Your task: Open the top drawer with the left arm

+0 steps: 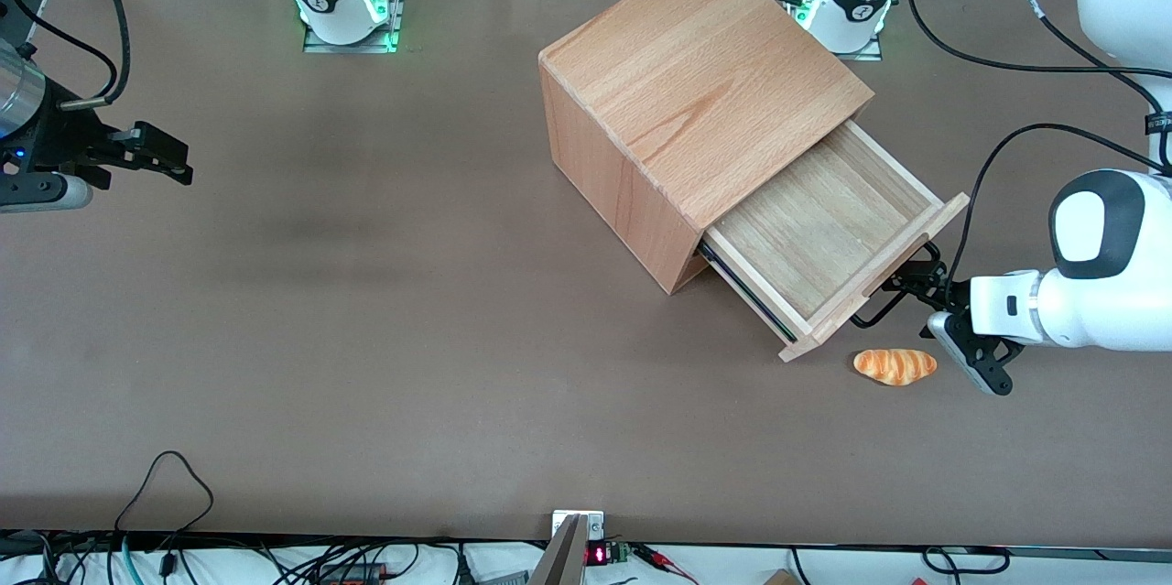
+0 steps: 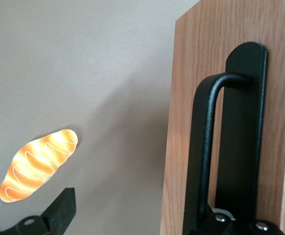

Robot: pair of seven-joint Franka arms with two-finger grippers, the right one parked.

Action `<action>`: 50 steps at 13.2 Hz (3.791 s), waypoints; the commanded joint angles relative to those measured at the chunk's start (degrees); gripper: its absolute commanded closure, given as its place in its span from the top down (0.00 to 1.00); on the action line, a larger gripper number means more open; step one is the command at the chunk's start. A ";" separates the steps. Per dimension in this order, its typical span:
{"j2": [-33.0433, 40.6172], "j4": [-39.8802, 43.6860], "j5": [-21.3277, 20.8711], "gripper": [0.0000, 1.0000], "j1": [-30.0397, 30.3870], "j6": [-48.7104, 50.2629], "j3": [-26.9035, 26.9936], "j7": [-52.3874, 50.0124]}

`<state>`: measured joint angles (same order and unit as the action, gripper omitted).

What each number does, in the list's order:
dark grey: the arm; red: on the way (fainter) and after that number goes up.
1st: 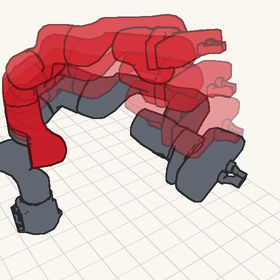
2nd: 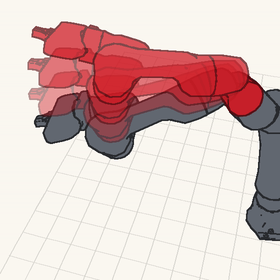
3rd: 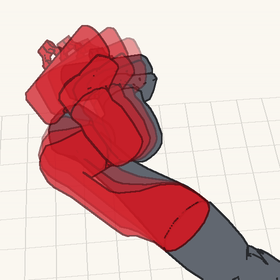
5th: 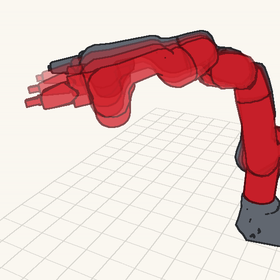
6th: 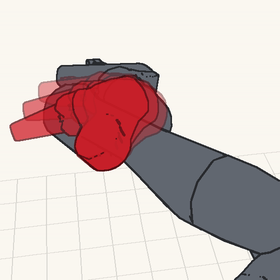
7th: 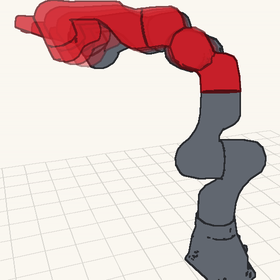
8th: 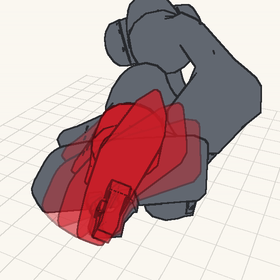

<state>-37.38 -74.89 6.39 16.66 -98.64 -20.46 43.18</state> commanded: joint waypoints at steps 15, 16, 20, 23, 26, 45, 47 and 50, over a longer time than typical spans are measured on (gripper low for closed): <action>-2.00 5.01 4.59 1.00 0.65 6.09 2.44 -2.13; -2.00 5.01 5.03 1.00 0.74 6.09 2.44 -2.13; -2.08 6.41 6.35 1.00 1.53 7.67 2.44 -2.13; -2.00 7.12 6.53 1.00 1.53 8.55 2.44 -2.31; -1.74 7.83 6.45 1.00 1.53 9.78 2.44 -2.48; 10.83 10.47 -4.80 1.00 3.90 16.11 2.80 -22.69; 12.41 9.24 -4.89 1.00 5.04 16.02 2.80 -23.84; 15.83 7.13 -9.44 1.00 4.88 15.76 2.45 -29.54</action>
<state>-25.83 -63.76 0.69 21.59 -82.59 -17.36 16.37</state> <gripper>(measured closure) 0.000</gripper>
